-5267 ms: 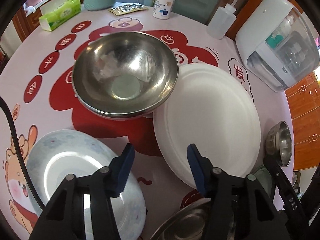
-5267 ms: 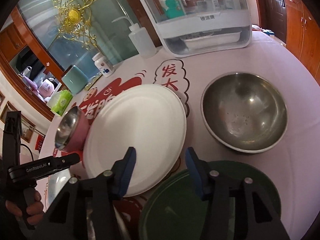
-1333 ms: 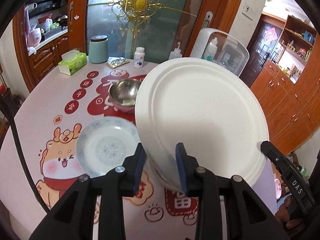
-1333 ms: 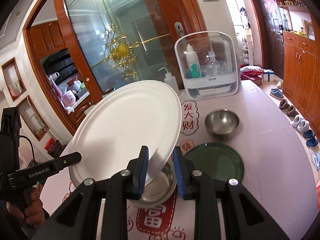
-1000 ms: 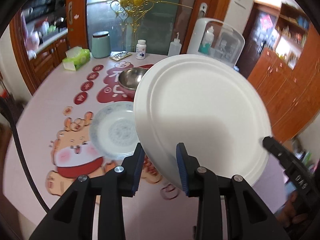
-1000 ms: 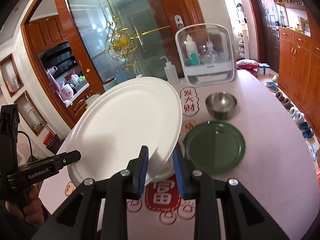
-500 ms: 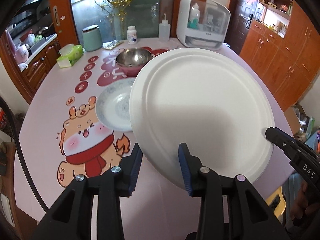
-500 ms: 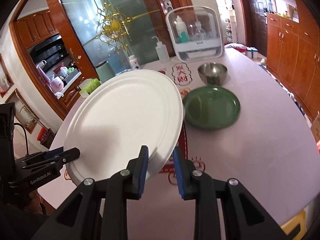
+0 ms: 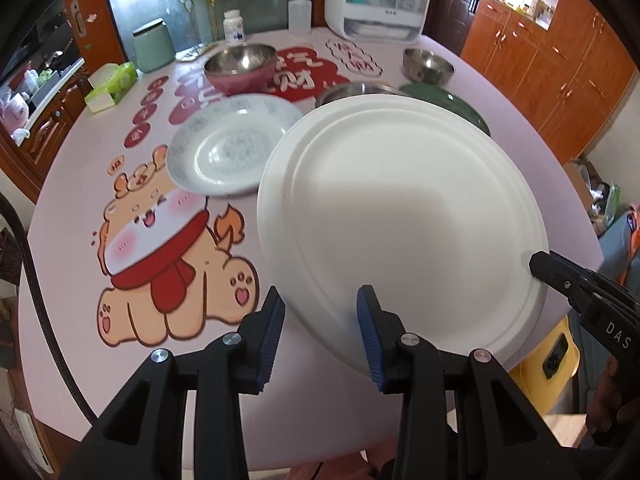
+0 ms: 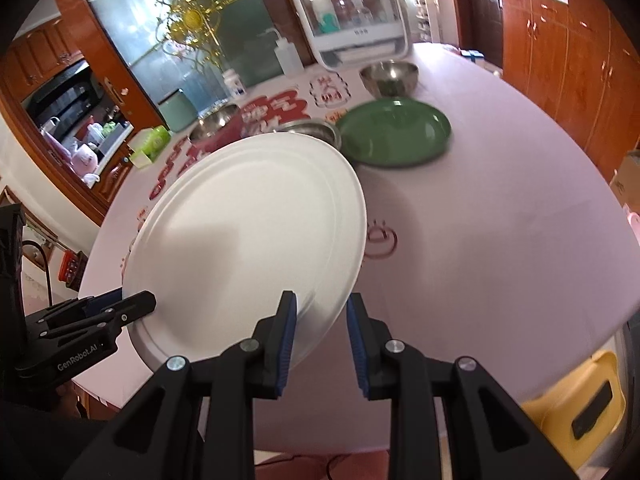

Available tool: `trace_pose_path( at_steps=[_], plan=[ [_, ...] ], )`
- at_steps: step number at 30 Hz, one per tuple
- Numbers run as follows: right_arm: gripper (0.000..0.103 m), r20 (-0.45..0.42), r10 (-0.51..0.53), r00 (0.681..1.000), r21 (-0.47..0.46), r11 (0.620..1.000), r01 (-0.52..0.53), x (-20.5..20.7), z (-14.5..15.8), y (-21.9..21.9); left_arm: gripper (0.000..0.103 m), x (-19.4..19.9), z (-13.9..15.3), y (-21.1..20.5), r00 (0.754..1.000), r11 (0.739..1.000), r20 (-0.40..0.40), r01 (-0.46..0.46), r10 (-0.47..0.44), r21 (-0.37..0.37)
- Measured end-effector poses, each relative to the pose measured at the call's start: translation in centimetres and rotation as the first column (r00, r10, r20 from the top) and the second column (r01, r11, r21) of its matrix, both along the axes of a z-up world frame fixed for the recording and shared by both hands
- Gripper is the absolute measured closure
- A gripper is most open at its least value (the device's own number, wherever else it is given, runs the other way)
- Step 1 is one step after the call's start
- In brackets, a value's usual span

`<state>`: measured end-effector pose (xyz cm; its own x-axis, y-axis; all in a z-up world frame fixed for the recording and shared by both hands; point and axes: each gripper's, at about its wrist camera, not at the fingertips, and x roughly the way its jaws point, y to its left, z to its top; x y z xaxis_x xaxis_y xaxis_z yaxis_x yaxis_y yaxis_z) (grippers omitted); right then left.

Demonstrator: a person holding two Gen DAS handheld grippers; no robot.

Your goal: Organize plates and bowls

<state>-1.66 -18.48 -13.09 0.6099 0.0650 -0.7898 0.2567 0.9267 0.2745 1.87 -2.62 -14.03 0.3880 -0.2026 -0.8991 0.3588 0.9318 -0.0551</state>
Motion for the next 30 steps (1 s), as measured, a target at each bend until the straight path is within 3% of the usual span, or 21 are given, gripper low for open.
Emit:
trace_pose_path(
  at_steps=[12,30],
  plan=[
    [0.077,-0.138,-0.031,0.990,0.019,0.999,0.034,-0.8,-3.8,0.4,0.068,-0.7,-3.8,-0.4,0.994,0.999,-0.107,0.036,-0.032,0.035],
    [0.077,-0.242,-0.013,0.970,0.029,0.999,0.020,0.4,-6.3,0.1,0.068,0.1,-6.8,-0.6,0.977,0.998,-0.213,0.029,-0.018,0.052]
  ],
)
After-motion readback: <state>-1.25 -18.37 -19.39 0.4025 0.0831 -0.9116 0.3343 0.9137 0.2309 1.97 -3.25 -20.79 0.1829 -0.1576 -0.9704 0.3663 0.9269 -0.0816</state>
